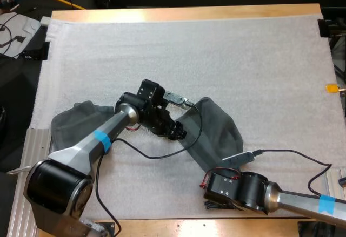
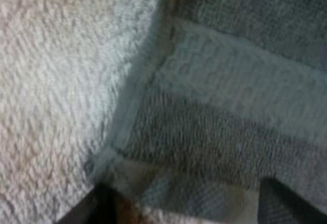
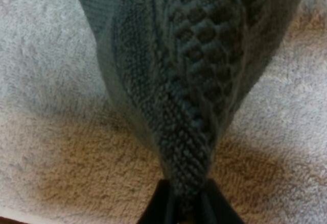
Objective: Pick towel from pile, fold and stack
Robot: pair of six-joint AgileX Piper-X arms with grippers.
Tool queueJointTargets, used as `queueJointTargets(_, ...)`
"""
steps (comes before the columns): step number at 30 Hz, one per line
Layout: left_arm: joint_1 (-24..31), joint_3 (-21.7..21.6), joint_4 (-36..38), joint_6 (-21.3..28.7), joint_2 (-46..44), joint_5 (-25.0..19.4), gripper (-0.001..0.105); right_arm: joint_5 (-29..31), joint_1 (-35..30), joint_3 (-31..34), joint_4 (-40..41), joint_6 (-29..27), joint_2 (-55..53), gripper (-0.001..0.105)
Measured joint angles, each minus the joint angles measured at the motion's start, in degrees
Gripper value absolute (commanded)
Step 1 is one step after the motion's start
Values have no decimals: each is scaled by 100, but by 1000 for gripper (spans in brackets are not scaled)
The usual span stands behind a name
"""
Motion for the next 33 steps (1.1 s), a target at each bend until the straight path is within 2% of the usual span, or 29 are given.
queueJointTargets(4, 0, -73, 90, -27, 77, 12, 55, 0, 0, 0, 0, 41, 0, 0)
queueJointTargets(12, 0, -87, 165, -33, 143, -10, 11, 0, 0, 0, 0, 49, 0, 0)
queueJointTargets(15, 0, -87, 263, -32, 150, -13, 1, 0, 0, 0, -13, 79, 0, 0)
queueJointTargets(27, -29, -156, 406, 3, 158, -94, 0, 0, 0, 0, -12, 128, 0, 0)
queueJointTargets(33, -29, -144, 400, 122, -264, -238, 0, 118, 0, 0, -9, 192, 0, 0)
